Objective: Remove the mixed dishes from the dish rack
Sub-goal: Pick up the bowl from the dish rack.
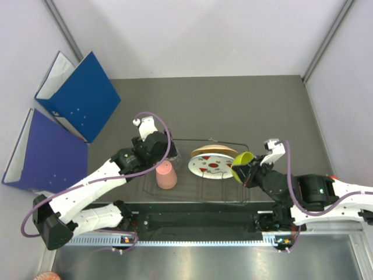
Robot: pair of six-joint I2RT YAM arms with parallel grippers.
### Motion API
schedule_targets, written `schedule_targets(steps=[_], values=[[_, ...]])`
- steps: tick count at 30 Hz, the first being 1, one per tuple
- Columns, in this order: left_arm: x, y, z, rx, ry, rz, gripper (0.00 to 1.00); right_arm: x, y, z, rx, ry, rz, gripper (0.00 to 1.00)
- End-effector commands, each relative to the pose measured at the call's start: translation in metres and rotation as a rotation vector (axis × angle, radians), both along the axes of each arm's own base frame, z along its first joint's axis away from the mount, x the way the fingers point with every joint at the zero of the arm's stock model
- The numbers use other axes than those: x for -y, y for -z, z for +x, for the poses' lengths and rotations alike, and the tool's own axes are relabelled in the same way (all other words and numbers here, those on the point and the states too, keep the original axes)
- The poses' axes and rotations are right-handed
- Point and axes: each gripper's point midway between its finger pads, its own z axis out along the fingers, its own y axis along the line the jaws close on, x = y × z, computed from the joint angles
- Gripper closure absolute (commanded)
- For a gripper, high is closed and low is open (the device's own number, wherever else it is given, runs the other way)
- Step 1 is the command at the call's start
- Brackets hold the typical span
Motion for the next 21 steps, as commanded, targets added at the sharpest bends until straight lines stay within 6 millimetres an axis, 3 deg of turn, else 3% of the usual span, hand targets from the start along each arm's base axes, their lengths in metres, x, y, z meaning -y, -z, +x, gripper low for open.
schedule_targets(steps=[1, 2, 5, 7, 16, 18, 19, 21], values=[[-0.002, -0.03, 0.011, 0.077, -0.013, 0.007, 0.01, -0.004, -0.045, 0.006, 0.138, -0.069, -0.094, 1.0], [-0.004, -0.034, 0.011, 0.09, -0.013, 0.012, 0.01, -0.011, -0.045, 0.007, 0.154, -0.076, -0.146, 1.0], [-0.008, -0.057, 0.015, 0.144, -0.003, 0.027, 0.01, -0.018, -0.079, 0.016, 0.231, -0.076, -0.255, 1.0], [-0.01, -0.077, 0.016, 0.181, 0.003, 0.026, 0.01, -0.023, -0.085, 0.021, 0.275, -0.077, -0.341, 1.0], [-0.023, -0.164, 0.021, 0.35, 0.002, 0.02, 0.01, -0.076, -0.077, 0.043, 0.364, -0.143, -0.639, 1.0], [-0.019, -0.174, 0.026, 0.37, 0.031, 0.063, 0.01, -0.091, -0.076, 0.044, 0.403, -0.221, -0.671, 1.0], [-0.012, -0.189, 0.027, 0.394, 0.067, 0.05, 0.01, -0.095, -0.077, 0.043, 0.423, -0.253, -0.679, 1.0], [0.001, -0.194, 0.034, 0.396, 0.161, 0.116, 0.01, -0.103, -0.085, 0.039, 0.503, -0.348, -0.7, 1.0]])
